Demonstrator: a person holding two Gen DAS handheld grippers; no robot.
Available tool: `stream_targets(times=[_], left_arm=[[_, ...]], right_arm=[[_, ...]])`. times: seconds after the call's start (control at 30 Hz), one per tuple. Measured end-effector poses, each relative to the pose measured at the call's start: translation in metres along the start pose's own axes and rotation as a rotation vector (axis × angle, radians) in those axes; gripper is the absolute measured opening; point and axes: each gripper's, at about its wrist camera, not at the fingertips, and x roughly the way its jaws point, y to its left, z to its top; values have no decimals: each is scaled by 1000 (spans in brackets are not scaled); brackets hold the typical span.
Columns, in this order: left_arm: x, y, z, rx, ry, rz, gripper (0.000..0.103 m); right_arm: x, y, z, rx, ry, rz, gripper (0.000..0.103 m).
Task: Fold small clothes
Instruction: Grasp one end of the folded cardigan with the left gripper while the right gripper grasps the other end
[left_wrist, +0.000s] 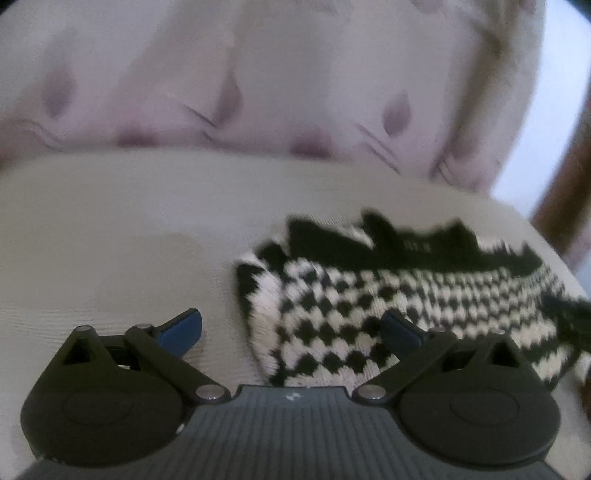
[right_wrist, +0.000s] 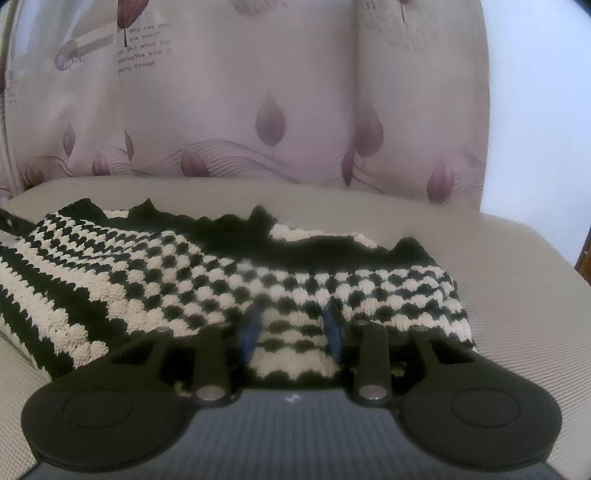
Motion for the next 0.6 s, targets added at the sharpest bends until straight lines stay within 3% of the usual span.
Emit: stream_targets(times=[0.1,0.13,0.2,0.27,0.4,0.6], left_arm=[[15,8,1,-8,5,-77,97],[17,12,2,-23,-13,-89,91],[20,16,6,-35,-36,-43,40],[22,23,8,-116,-33,-86,25],[14,-5,9,-94,-65,19,19],[-26,-76,37,-88,-129,27,18]], right_arm=[[0,0,0,0,-1,-4,38],[0,1,0,-2,-1,-5,39],[-1,2,0,-7,-2,-9,39],[-1,3,1,-11,-3,-12,40],[-1,-3,1,23,-11,12,40],[-33,-35,-6,255,-128,73,47]])
